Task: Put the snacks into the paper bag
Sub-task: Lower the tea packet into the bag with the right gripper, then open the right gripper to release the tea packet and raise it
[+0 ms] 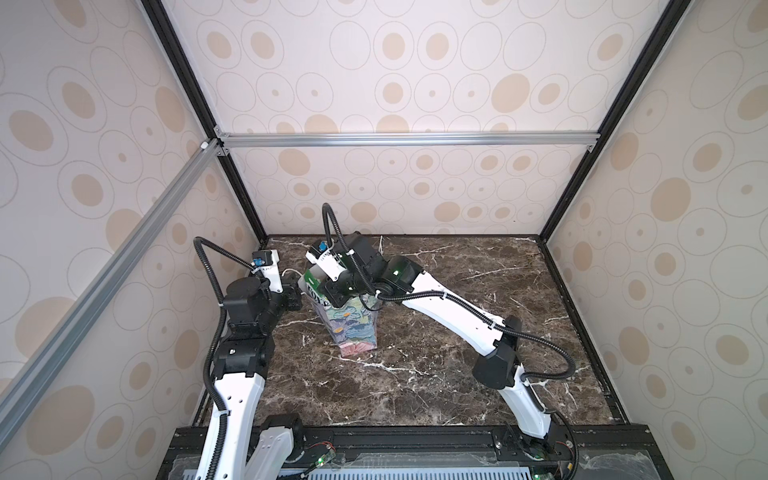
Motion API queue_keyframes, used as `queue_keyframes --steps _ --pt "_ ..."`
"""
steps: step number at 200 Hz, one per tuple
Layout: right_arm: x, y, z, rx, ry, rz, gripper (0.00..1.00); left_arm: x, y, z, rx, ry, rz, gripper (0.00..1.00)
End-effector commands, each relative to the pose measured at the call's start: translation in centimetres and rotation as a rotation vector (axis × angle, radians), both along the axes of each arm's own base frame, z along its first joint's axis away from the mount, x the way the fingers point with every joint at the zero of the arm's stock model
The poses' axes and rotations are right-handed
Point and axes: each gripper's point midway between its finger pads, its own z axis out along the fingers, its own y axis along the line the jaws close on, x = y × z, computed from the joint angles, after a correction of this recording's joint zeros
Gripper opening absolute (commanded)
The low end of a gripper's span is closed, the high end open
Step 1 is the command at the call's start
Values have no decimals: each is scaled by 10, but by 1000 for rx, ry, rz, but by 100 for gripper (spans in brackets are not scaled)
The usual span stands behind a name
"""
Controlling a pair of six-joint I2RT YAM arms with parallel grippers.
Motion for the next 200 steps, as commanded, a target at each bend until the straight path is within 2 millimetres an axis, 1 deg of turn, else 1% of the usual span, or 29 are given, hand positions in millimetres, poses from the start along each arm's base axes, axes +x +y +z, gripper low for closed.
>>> queue_keyframes --steps 1,18,48,62,74,84,104,132,144,163,175,188,193,199,200 --pt "-3 8 11 40 -4 19 0 -1 2 9 11 -30 5 0" --pt "-4 8 25 68 -24 19 0 -1 2 8 11 -29 4 0" --pt "-6 2 55 123 -62 18 0 -1 2 8 11 -29 7 0" --pt "-10 2 68 166 -65 29 0 -1 2 9 12 -30 8 0" --pt "-16 5 76 207 -48 52 0 -1 3 9 13 -29 9 0" --pt "-19 9 79 229 -33 70 0 -1 4 8 15 -29 14 0" --pt "-19 12 81 241 -29 75 0 -1 4 8 17 -28 17 0" --pt "-22 12 84 253 -18 91 0 0 4 7 17 -24 17 0" --pt "-14 5 82 234 -26 52 0 0 4 7 17 -23 16 0" --pt "8 -13 65 186 1 -22 0 -1 5 8 18 -28 19 0" --pt "25 -30 58 158 9 -80 0 -1 5 9 18 -30 20 0" --pt "42 -49 51 116 -19 -145 0 -1 4 8 17 -29 18 0" --pt "47 -56 50 101 -32 -167 0 -1 5 8 17 -28 18 0" --pt "52 -63 53 94 -52 -188 0 -1 4 8 16 -28 16 0" --pt "52 -64 47 81 -47 -189 0 -1 4 8 16 -28 16 0"
